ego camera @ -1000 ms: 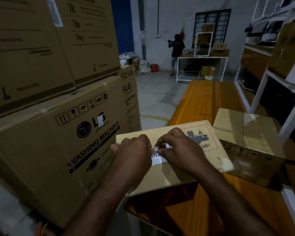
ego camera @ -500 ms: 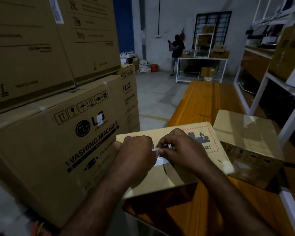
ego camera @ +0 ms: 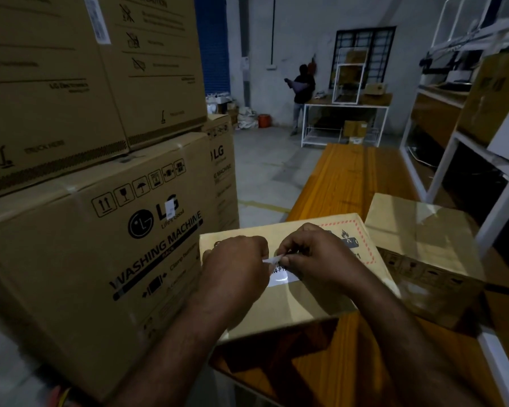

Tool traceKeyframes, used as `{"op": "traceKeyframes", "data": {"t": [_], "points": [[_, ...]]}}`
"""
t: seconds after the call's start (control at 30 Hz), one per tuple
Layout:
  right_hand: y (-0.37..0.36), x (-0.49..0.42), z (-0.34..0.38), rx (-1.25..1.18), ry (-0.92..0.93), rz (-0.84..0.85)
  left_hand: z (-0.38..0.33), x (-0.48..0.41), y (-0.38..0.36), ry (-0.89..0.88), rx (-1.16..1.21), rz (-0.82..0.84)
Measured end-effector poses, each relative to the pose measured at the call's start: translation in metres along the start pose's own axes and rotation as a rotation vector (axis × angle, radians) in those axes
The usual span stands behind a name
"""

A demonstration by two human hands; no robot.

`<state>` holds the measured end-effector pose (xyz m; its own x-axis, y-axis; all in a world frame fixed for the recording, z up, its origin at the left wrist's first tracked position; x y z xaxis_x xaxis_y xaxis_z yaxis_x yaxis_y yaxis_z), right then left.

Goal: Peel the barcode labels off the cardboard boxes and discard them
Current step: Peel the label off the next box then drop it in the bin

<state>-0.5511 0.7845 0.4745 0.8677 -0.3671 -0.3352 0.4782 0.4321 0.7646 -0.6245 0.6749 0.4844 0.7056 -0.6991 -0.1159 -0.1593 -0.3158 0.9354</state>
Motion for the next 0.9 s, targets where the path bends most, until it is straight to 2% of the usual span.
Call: {"op": "traceKeyframes", "data": {"t": [0.2, 0.33, 0.4, 0.57, 0.7, 0.9], "points": [[0.011, 0.003, -0.014, -0.208, -0.070, -0.055, 0.005, -0.002, -0.001, 0.023, 0.029, 0.063], [0.015, 0.016, -0.034, -0.574, -0.205, -0.165, 0.004, -0.003, -0.003, 0.022, -0.011, 0.093], [0.015, 0.020, -0.040, -0.660, -0.231, -0.193, 0.001, -0.003, -0.004, 0.017, -0.039, 0.113], [0.015, 0.025, -0.040, -0.703, -0.239, -0.205, -0.002, -0.004, -0.007, 0.029, -0.067, 0.205], [0.017, 0.028, -0.038, -0.630, -0.232, -0.190, -0.010, -0.002, -0.008, 0.018, 0.218, 0.320], [0.016, 0.031, -0.035, -0.636, -0.218, -0.180, -0.010, -0.004, -0.006, -0.016, 0.286, 0.323]]}}
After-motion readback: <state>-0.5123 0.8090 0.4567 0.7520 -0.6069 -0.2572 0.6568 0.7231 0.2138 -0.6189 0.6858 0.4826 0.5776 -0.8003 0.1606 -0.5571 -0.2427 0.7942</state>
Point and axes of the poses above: each hand's wrist, its own x-axis away from the middle knuckle, its own y-axis out of the back of the hand, z = x × y, the point moved 10 cm from there along -x, towards the middle knuckle, and after that the axes turned 7 degrees about y, right-handed, at the moved point
